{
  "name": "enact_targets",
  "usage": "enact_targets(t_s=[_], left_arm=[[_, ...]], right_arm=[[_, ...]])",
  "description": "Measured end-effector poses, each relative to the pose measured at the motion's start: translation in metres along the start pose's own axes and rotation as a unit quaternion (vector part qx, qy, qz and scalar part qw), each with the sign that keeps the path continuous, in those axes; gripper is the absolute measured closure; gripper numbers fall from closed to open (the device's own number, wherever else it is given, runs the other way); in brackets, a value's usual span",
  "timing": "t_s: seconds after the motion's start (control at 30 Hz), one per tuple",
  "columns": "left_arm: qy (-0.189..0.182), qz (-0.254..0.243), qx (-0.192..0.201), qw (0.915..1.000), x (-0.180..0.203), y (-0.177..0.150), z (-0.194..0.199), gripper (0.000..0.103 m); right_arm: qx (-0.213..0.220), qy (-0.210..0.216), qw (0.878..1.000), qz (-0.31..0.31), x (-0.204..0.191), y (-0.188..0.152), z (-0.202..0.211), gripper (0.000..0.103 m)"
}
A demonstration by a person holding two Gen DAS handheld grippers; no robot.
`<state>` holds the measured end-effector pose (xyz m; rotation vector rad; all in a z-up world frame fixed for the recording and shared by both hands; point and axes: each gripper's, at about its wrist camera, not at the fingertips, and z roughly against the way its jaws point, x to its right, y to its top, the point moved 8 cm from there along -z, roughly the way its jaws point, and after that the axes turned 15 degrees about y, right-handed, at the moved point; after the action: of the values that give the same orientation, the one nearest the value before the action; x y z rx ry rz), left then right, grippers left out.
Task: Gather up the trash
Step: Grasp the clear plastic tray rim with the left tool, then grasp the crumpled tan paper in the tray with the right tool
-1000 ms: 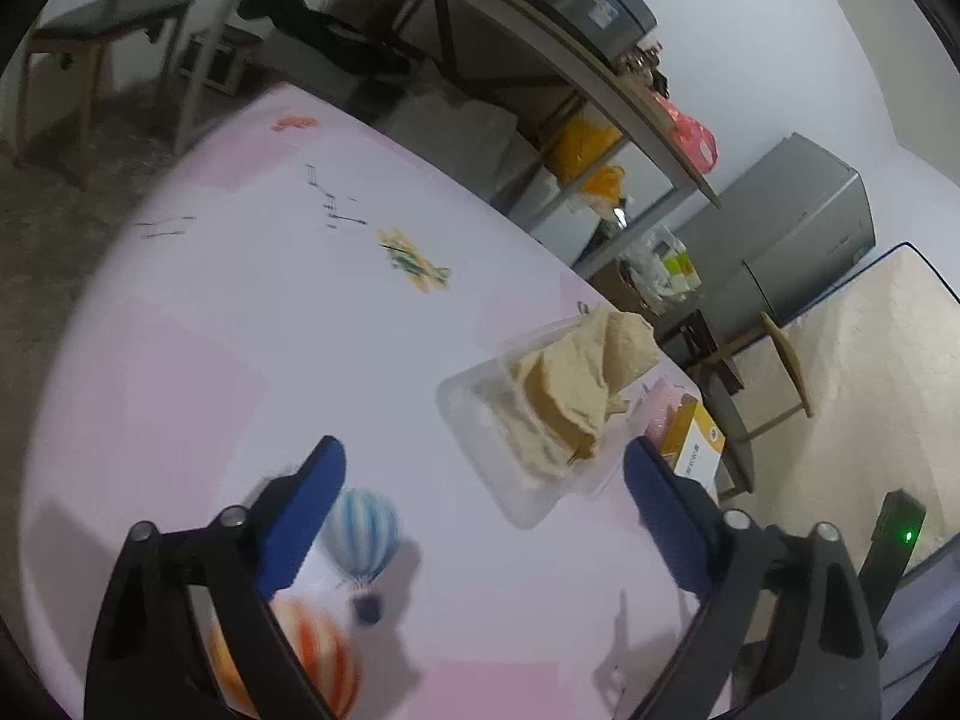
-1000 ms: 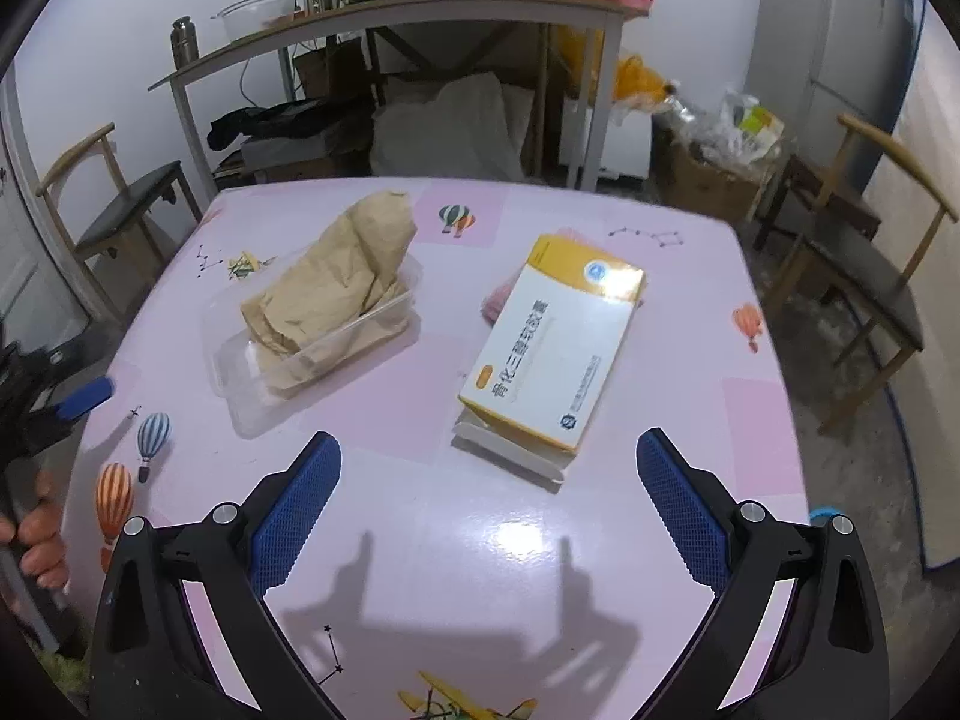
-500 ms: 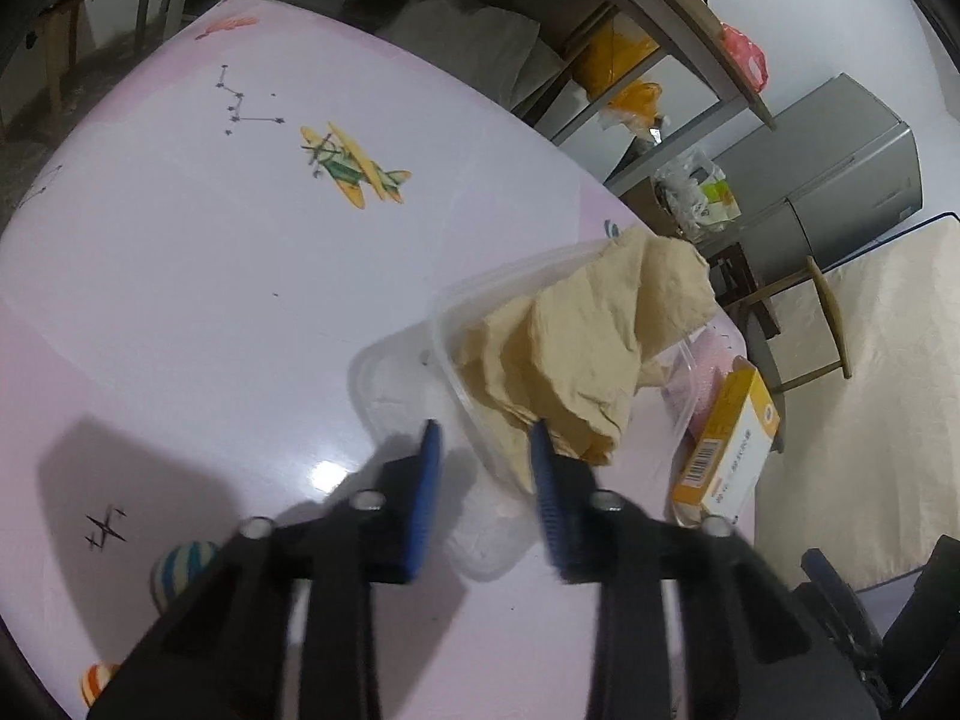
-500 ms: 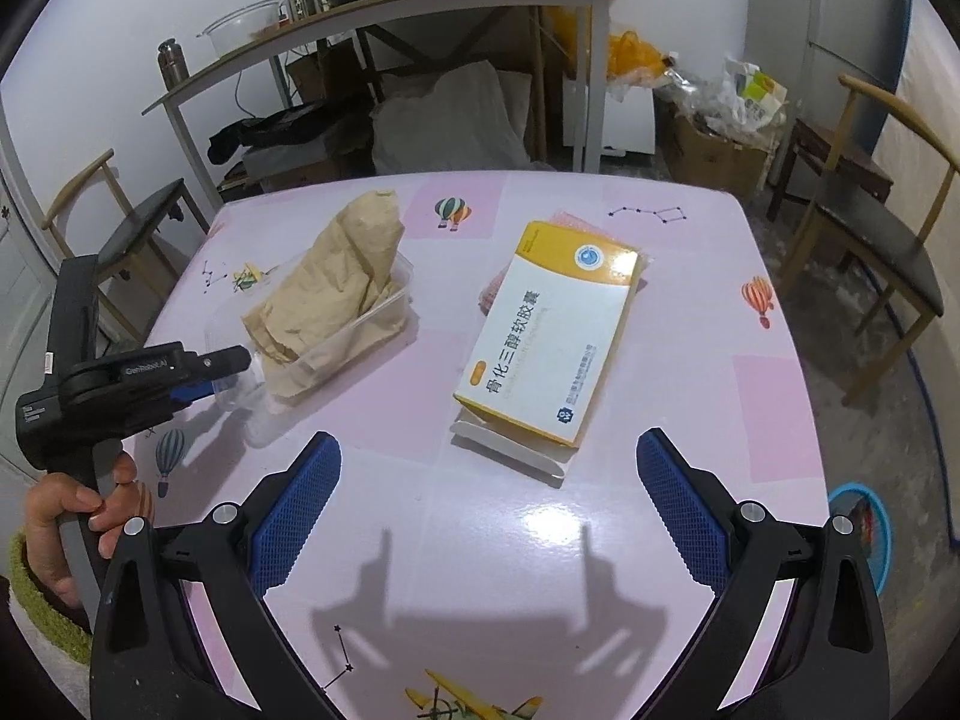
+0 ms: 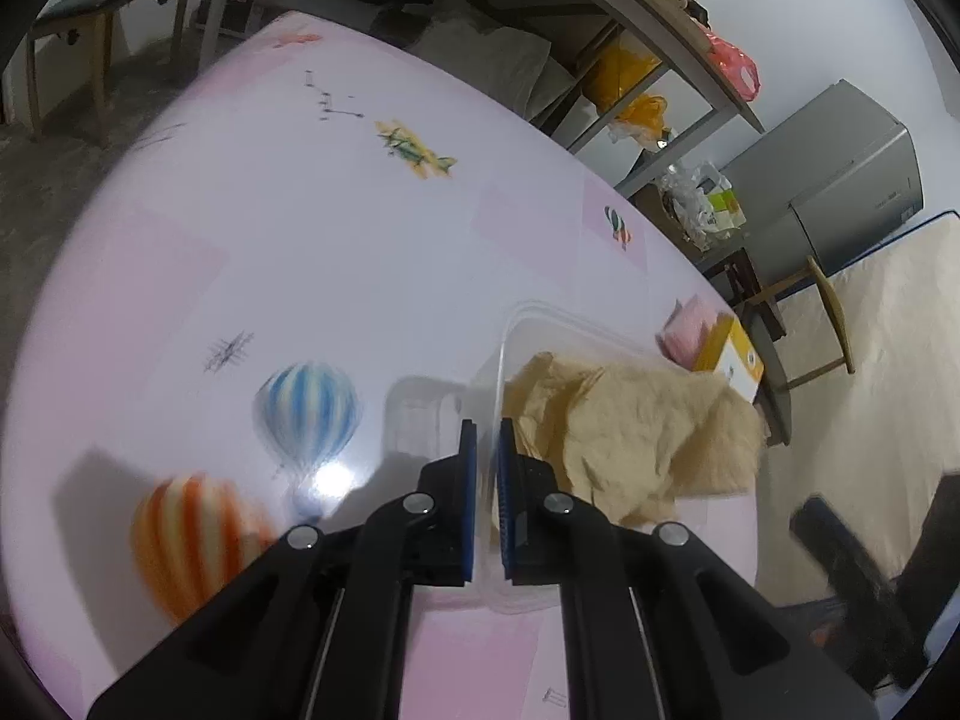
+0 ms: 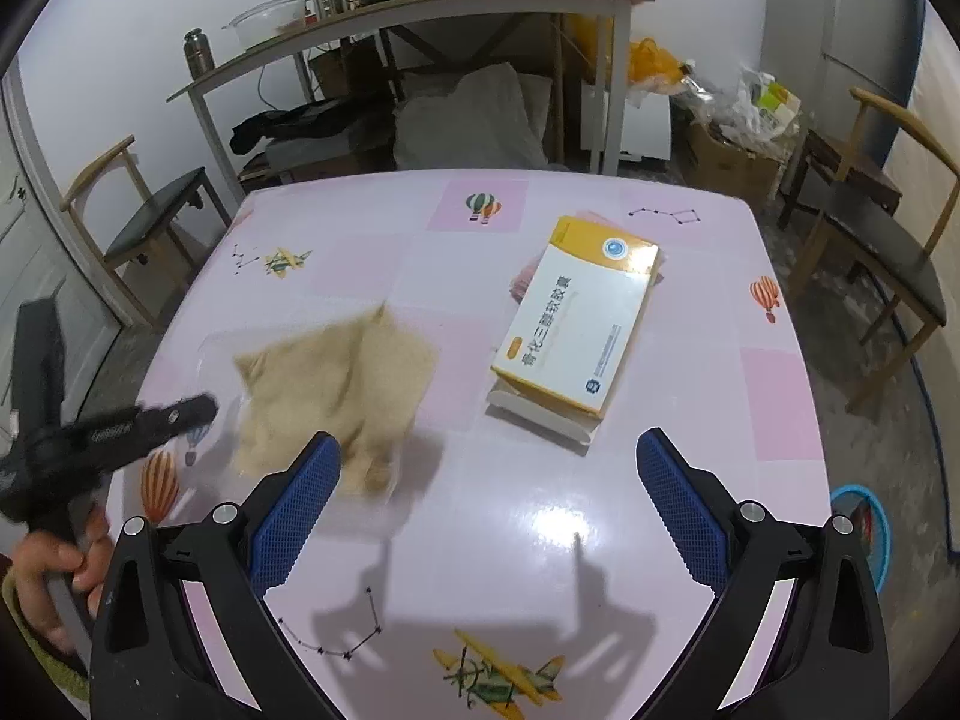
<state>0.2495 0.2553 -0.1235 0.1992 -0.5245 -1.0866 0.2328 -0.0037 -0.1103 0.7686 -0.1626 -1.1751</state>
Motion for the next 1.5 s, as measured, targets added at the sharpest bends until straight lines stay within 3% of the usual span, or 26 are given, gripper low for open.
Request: enact_targets(t_s=[0.27, 0.77, 1.27, 1.4, 1.5], left_arm=[[0.011, -0.002, 0.002, 0.9999, -0.032, -0.044, 0.035, 0.097], [0.002, 0.013, 0.002, 0.9999, -0.046, -0.049, 0.034, 0.097], [0.003, 0.001, 0.003, 1.0000, -0.044, -0.052, 0.032, 0.096], [0.008, -0.001, 0.006, 1.0000, -0.042, -0.053, 0.032, 0.096], [0.009, 0.000, 0.006, 0.9999, -0.041, -0.054, 0.030, 0.096]], right_arm=[[-0.008, 0.021, 1.000, 0.008, -0.015, -0.011, 0.003, 0.008], [-0.016, 0.045, 0.999, 0.023, -0.041, -0.015, -0.003, 0.008], [-0.033, 0.111, 0.993, -0.009, -0.051, -0.015, -0.019, 0.019], [-0.046, 0.123, 0.991, -0.012, -0.054, -0.014, -0.032, 0.029], [-0.056, 0.117, 0.992, 0.002, -0.061, -0.014, -0.043, 0.050]])
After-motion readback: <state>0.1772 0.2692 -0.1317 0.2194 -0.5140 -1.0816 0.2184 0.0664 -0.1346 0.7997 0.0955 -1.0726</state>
